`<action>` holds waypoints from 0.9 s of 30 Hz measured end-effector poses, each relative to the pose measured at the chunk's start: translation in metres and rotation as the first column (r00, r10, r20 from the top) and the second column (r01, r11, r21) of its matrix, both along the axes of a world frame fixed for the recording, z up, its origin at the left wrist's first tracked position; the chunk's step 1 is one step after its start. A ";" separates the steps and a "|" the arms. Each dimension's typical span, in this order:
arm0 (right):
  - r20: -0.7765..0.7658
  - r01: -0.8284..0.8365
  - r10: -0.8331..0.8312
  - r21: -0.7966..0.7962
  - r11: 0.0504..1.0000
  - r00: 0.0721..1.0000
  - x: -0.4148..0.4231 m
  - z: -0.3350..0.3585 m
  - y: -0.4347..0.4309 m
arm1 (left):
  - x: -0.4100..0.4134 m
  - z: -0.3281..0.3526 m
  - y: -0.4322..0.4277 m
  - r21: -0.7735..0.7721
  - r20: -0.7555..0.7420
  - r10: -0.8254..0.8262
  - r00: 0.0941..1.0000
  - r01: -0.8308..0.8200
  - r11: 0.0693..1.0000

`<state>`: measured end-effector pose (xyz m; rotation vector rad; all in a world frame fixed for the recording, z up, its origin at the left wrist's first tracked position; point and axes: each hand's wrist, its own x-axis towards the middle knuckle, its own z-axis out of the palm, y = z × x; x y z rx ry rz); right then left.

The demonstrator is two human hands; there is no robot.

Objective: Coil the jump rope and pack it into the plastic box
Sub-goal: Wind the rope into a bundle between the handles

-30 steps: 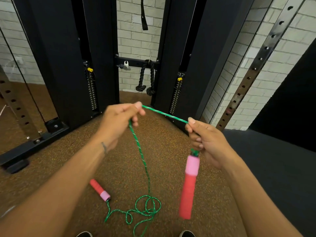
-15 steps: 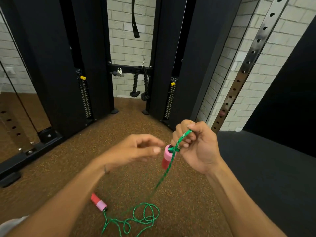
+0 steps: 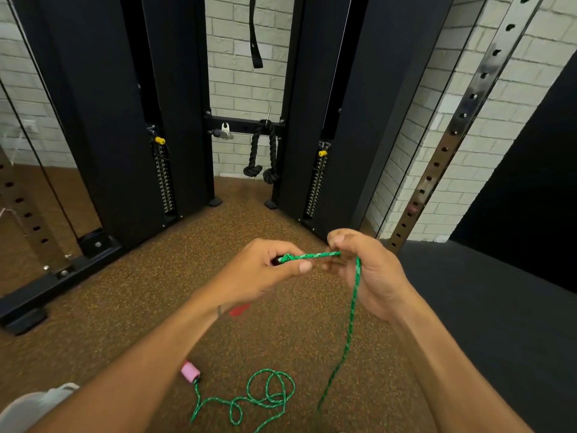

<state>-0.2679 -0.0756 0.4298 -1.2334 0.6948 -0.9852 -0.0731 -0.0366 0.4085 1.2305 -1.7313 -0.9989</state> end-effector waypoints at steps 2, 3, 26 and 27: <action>-0.071 -0.015 0.019 0.047 0.999 0.997 0.001 0.000 0.002 | 0.003 0.000 0.000 0.008 0.075 -0.002 0.997 0.002 1.000; -0.086 -0.019 0.025 0.063 0.998 0.996 0.002 0.000 0.002 | 0.005 -0.001 0.000 0.000 0.135 -0.009 0.991 0.010 1.000; -0.395 -0.107 0.063 -0.090 0.990 0.916 0.004 -0.020 -0.001 | -0.003 0.010 0.014 0.247 -0.714 -0.068 0.696 0.342 0.907; -0.418 -0.118 0.071 -0.088 0.989 0.906 0.005 -0.022 0.000 | -0.002 0.011 0.014 0.240 -0.724 -0.079 0.686 0.358 0.902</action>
